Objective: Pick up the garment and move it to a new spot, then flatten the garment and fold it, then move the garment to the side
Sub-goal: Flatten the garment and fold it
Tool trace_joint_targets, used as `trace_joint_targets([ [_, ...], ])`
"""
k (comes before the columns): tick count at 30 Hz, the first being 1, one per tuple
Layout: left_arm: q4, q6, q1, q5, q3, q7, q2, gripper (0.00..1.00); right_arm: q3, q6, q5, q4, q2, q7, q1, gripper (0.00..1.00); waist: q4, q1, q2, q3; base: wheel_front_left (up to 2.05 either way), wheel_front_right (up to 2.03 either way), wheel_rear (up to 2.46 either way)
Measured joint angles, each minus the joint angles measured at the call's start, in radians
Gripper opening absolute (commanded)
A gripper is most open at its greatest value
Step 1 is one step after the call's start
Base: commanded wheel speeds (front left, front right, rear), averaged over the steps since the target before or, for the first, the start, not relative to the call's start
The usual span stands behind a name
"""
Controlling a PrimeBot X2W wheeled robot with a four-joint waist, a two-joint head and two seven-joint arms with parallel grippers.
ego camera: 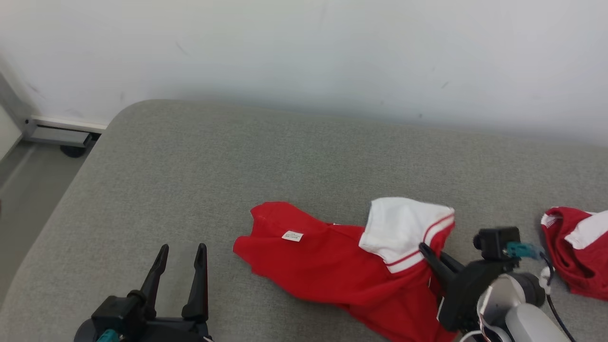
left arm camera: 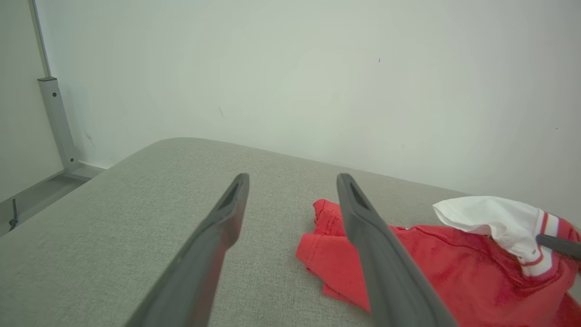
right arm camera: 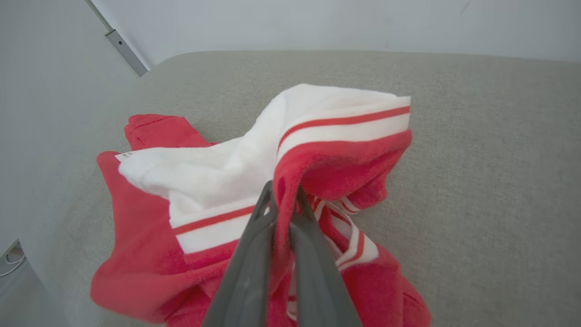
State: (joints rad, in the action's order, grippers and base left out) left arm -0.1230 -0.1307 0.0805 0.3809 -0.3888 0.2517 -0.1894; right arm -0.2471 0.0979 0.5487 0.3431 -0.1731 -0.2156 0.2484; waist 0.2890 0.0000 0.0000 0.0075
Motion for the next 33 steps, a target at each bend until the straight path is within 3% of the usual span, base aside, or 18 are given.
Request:
trace_joint_targets([
  [7,0.009,0.0,-0.013,-0.004,-0.004,-0.006,0.001,1.0,0.05,-0.036,0.025,-0.039,-0.006,0.059,-0.164,0.0,-0.055,0.0,0.0,0.001,0.0,0.0,0.0],
  [10,0.011,0.0,-0.013,-0.005,-0.012,-0.013,0.002,1.0,0.047,-0.038,0.04,-0.037,0.007,0.064,-0.204,0.13,-0.068,-0.0001,0.0,0.007,0.0,0.0,0.0],
  [11,0.011,0.0,-0.011,-0.006,-0.014,-0.014,0.002,1.0,0.046,-0.042,0.04,-0.036,0.01,0.067,-0.213,0.24,-0.07,0.0,0.0,0.01,0.0,0.0,0.0],
  [12,0.012,0.0,-0.011,-0.007,-0.014,-0.014,0.002,1.0,0.044,-0.046,0.039,-0.035,0.01,0.067,-0.217,0.41,-0.071,0.0,0.0,0.012,0.0,0.0,0.0],
  [14,0.011,0.001,-0.009,-0.007,-0.014,-0.019,0.002,1.0,0.043,-0.048,0.039,-0.038,0.01,0.069,-0.218,1.0,-0.073,0.0,0.0,0.018,0.0,0.0,0.0],
  [19,0.007,0.008,-0.008,-0.007,-0.015,-0.025,0.0,1.0,0.045,-0.063,0.023,-0.091,0.001,0.075,-0.221,1.0,-0.082,0.0,0.0,0.024,0.0,0.0,0.0],
  [28,-0.013,0.009,0.01,-0.007,-0.017,-0.035,0.002,1.0,0.087,-0.089,0.009,-0.298,-0.05,0.092,-0.258,1.0,-0.101,0.0,0.0,0.027,0.0,0.0,0.0],
  [33,-0.02,0.014,0.016,-0.007,-0.024,-0.041,0.007,1.0,0.083,-0.089,-0.014,-0.337,-0.079,0.051,-0.185,1.0,-0.103,0.0,0.0,0.028,0.0,0.0,0.0],
])
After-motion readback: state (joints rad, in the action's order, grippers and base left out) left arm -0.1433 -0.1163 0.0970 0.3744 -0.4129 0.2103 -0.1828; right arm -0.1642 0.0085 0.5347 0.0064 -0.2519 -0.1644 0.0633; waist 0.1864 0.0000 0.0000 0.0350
